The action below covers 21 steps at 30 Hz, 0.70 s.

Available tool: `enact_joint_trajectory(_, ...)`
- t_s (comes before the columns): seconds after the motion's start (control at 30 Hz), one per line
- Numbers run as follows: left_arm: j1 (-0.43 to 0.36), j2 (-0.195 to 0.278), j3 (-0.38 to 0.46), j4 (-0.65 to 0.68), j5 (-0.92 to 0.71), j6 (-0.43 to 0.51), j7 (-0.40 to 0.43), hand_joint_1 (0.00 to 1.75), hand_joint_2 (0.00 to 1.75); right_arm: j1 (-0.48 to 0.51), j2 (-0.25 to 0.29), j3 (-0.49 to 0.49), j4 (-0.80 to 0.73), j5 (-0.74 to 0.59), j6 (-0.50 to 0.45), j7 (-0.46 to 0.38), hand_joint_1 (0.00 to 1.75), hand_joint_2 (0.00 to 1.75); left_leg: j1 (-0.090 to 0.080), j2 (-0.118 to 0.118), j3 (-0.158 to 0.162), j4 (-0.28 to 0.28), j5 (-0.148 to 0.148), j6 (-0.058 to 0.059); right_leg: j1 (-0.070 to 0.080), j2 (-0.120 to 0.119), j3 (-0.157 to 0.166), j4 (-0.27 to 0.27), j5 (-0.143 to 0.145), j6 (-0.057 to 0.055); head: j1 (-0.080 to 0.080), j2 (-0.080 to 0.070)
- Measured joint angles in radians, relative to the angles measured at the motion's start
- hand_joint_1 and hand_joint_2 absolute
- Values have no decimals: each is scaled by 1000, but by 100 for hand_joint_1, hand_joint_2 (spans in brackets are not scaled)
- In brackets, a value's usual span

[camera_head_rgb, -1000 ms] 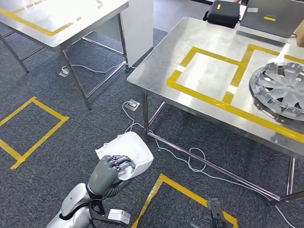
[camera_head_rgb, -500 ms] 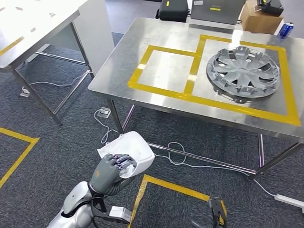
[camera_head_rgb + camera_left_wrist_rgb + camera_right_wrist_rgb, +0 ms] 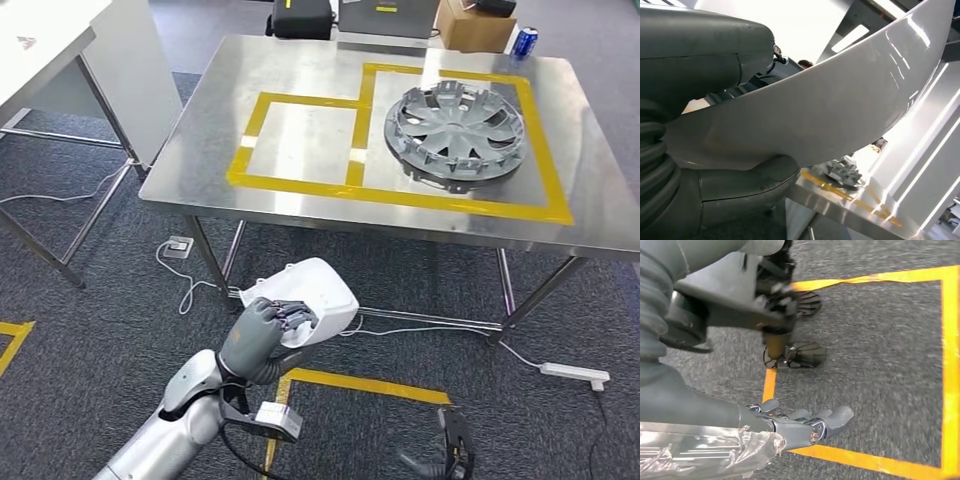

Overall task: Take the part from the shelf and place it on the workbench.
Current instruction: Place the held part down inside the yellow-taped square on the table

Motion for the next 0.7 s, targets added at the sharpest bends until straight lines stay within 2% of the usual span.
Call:
enact_joint_trajectory(0.03, -13, -6, -2, 8, 4, -4, 0, 175, 175, -4, 1, 0, 0, -3, 0, -1, 0, 175, -2, 2, 1, 0, 0, -5, 1, -3, 19, -33, 9, -5, 0, 0)
enact_joint_trajectory(0.07, -24, -11, -4, 15, 6, -7, 0, 175, 175, -7, 1, -1, 0, -4, 0, -1, 0, 175, -4, 4, 1, -1, 1, -10, 3, -2, 25, -43, 8, -10, -1, 0)
enact_joint_trajectory(0.17, -46, -25, -12, 35, 11, -12, 0, 175, 175, -12, 4, -2, 0, -10, 4, -4, 0, 175, -1, -2, -1, 3, -6, -27, 2, 8, 26, -46, 5, -31, -2, 0)
enact_joint_trajectory(0.2, -53, -29, -14, 41, 13, -13, 0, 175, 175, -15, 5, -2, 0, -14, 8, -6, 0, 175, 0, -11, -14, 28, -20, -32, 0, 11, 28, -48, 3, -39, -3, 0)
enact_joint_trajectory(0.23, -59, -32, -16, 47, 17, -14, 0, 175, 175, -18, 7, -3, 0, -19, 14, -9, 0, 175, 1, -22, -40, 76, -41, -36, -2, 15, 31, -49, -1, -46, -4, 0)
enact_joint_trajectory(0.3, -67, -36, -21, 65, 21, -16, 1, 175, 175, -22, 8, -3, 0, -30, 29, -7, 0, 175, 1, -37, -125, 219, -90, -40, -2, 23, 35, -49, -10, -55, -5, 0)
enact_joint_trajectory(0.33, -69, -39, -24, 75, 21, -16, 1, 175, 175, -22, 8, -3, 0, -35, 36, -3, 0, 175, 1, -40, -163, 275, -97, -40, -2, 29, 40, -49, -14, -56, -4, 0)
enact_joint_trajectory(0.37, -71, -42, -26, 84, 22, -17, 2, 175, 175, -21, 8, -3, 0, -39, 42, 3, 0, 175, 1, -41, -186, 297, -84, -39, -1, 34, 48, -49, -20, -56, -5, 0)
enact_joint_trajectory(0.4, -74, -45, -29, 92, 23, -17, 3, 175, 175, -20, 8, -3, 0, -42, 45, 8, 0, 175, 1, -42, -187, 277, -49, -37, -1, 39, 58, -49, -26, -54, -4, 0)
enact_joint_trajectory(0.43, -79, -49, -32, 99, 24, -15, 5, 175, 175, -20, 8, -4, 0, -46, 46, 13, 0, 175, 1, -42, -169, 221, 1, -35, -2, 44, 71, -49, -35, -51, -5, 0)
enact_joint_trajectory(0.47, -86, -53, -35, 106, 27, -14, 7, 175, 175, -20, 9, -4, 0, -50, 45, 17, 0, 175, 1, -44, -144, 152, 49, -32, -2, 48, 82, -50, -44, -47, -5, 0)
enact_joint_trajectory(0.5, -94, -56, -37, 113, 30, -12, 10, 175, 175, -21, 10, -4, 0, -53, 41, 20, 0, 175, 0, -46, -114, 83, 73, -29, -1, 51, 91, -50, -54, -41, -5, 0)
enact_joint_trajectory(0.53, -101, -60, -38, 120, 34, -10, 13, 175, 175, -22, 11, -5, 0, -55, 39, 21, 0, 175, -1, -47, -92, 34, 80, -25, 0, 54, 96, -54, -62, -35, -5, 0)
enact_joint_trajectory(0.57, -106, -63, -39, 127, 37, -8, 15, 175, 175, -22, 11, -6, 0, -55, 40, 20, 0, 175, -2, -49, -78, 7, 70, -19, 1, 56, 102, -57, -65, -28, -5, 0)
enact_joint_trajectory(0.63, -113, -70, -41, 136, 39, -6, 16, 175, 175, -21, 12, -6, 0, -52, 47, 16, 0, 175, -2, -50, -62, -9, 47, -4, 1, 55, 115, -63, -66, -15, -5, 0)
enact_joint_trajectory(0.67, -114, -73, -41, 139, 39, -5, 16, 175, 175, -22, 12, -6, 0, -51, 51, 13, 0, 175, 0, -50, -50, -14, 39, 4, 1, 51, 115, -47, -62, -9, -5, 0)
enact_joint_trajectory(0.7, -117, -75, -41, 141, 39, -4, 16, 175, 175, -23, 12, -6, 0, -50, 51, 11, 0, 175, 2, -50, -35, -16, 30, 10, 1, 45, 98, -11, -59, -5, -3, 0)
